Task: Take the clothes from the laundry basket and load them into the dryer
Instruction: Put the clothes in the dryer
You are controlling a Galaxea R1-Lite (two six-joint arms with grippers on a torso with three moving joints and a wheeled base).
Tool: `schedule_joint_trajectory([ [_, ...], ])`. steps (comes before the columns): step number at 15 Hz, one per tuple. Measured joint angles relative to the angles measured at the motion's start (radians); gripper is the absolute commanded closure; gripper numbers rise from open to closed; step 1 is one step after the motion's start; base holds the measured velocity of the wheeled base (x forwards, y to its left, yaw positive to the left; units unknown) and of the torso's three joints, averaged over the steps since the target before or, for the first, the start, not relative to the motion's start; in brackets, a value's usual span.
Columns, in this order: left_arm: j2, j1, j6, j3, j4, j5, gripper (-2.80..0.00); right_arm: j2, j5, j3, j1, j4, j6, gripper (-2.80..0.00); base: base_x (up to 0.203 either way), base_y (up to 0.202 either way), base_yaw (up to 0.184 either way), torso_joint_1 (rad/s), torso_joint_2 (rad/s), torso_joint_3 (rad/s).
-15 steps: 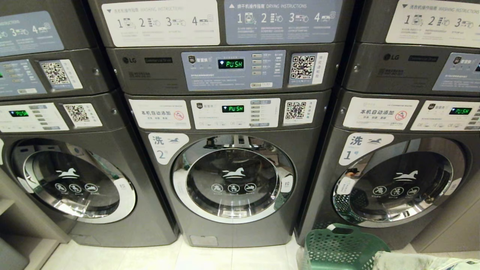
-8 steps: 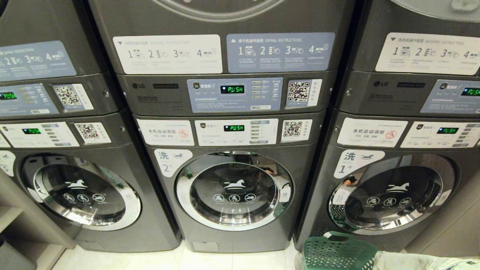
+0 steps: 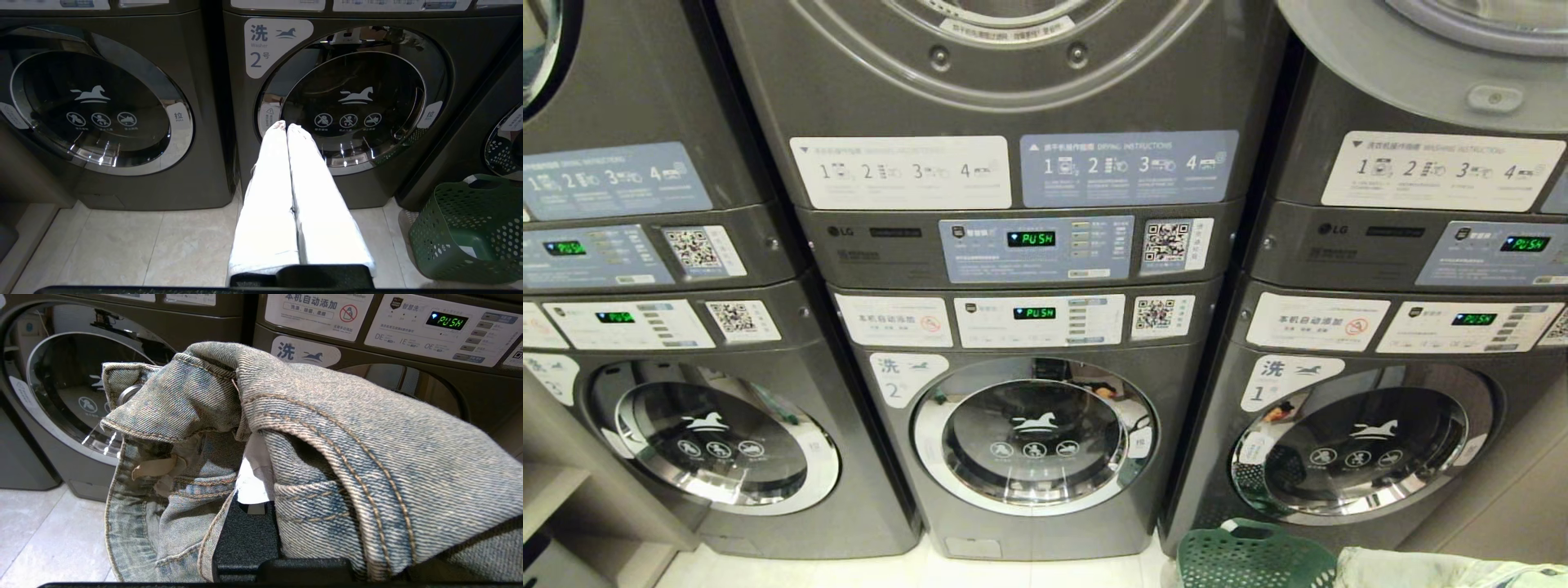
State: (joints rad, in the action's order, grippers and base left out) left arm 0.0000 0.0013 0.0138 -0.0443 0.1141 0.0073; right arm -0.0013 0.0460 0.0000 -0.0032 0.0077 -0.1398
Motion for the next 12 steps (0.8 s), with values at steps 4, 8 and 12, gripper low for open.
schedule_joint_trajectory([
  [4, 0.0, 0.0, 0.0, 0.0, 0.0, 0.0, 0.0, 0.0, 0.0, 0.0, 0.0, 0.0, 0.0, 0.0, 0.0, 0.0, 0.0, 0.158, -0.34, -0.186],
  [8, 0.0, 0.0, 0.0, 0.0, 0.0, 0.0, 0.0, 0.0, 0.001, 0.0, 0.0, 0.0, 0.0, 0.0, 0.0, 0.0, 0.0, 0.147, -0.32, -0.174],
  [12, 0.0, 0.0, 0.0, 0.0, 0.0, 0.0, 0.0, 0.0, 0.001, 0.0, 0.0, 0.0, 0.0, 0.0, 0.0, 0.0, 0.0, 0.162, -0.32, -0.171],
])
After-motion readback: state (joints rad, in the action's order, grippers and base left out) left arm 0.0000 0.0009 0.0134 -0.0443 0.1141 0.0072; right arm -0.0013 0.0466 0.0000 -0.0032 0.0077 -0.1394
